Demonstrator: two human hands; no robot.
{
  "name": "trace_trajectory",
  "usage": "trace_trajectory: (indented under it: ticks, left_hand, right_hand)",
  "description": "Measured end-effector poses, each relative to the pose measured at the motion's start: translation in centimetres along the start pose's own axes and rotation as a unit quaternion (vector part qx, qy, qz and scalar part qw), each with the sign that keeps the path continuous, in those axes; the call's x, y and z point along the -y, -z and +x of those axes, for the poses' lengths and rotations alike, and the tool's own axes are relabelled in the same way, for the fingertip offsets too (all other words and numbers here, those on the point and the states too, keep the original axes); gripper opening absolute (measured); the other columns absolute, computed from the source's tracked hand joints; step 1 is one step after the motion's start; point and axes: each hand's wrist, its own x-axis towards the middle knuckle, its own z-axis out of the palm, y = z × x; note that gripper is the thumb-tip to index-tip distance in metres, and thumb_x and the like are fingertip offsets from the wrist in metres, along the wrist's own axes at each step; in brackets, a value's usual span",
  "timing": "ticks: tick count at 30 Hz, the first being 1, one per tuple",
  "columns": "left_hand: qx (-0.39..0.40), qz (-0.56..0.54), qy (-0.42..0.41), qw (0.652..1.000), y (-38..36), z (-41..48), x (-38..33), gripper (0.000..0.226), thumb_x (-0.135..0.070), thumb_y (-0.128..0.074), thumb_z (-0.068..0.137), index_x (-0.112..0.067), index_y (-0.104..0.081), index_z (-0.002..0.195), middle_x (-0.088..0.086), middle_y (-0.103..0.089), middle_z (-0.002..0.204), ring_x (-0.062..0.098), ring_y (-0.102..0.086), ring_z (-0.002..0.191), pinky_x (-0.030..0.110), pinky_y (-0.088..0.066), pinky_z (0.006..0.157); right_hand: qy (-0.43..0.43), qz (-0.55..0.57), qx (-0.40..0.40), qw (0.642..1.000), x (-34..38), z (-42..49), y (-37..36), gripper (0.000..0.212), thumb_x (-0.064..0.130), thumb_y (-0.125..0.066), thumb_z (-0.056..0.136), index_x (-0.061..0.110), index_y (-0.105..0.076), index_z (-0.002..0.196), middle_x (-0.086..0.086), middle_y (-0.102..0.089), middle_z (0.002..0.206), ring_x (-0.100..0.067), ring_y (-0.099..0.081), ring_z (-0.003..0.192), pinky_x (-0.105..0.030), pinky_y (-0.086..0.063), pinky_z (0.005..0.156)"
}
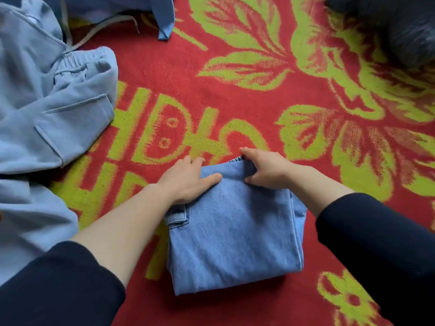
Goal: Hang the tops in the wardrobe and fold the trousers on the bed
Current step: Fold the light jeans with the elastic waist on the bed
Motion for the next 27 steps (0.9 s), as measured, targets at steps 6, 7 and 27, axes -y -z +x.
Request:
trace_trajectory:
  ticks: [6,7,27]
  left_hand:
    - [0.105,-0.045,0.051,0.992,0.6,-0.9,0.6,0.105,-0.048,-0.053,0.050,-0.028,-0.023,0.149,0.015,-0.044,0.133,0.035,-0.030,0.126,0.047,-0.034,0.103]
    - [0.110,-0.039,0.056,0.992,0.4,-1.2,0.7,0.107,-0.046,-0.055,0.049,-0.029,-0.021,0.149,0.015,-0.047,0.126,0.034,-0.029,0.123,0.047,-0.036,0.100]
    - [-0.219,0.101,0.008,0.971,-10.6,-30.3,-5.3,0.049,-0.030,-0.064,0.067,-0.018,-0.046,0.111,0.001,-0.053,0.103,0.026,-0.053,0.097,0.031,-0.035,0.073]
  right_hand:
    - [-0.066,0.038,0.053,0.996,1.6,0.3,0.5,0.074,0.019,-0.070,0.065,0.020,-0.043,0.134,-0.007,-0.054,0.130,-0.032,-0.050,0.117,-0.046,-0.043,0.100]
    - [-0.067,0.041,0.059,0.995,1.9,0.1,0.4,0.074,0.018,-0.072,0.065,0.018,-0.043,0.133,-0.007,-0.054,0.128,-0.031,-0.052,0.114,-0.045,-0.047,0.097]
    - [0.281,-0.246,-0.241,0.896,4.1,-25.2,-8.5,0.036,0.042,-0.075,0.062,0.021,-0.056,0.084,0.007,-0.059,0.079,-0.025,-0.056,0.085,-0.037,-0.030,0.069]
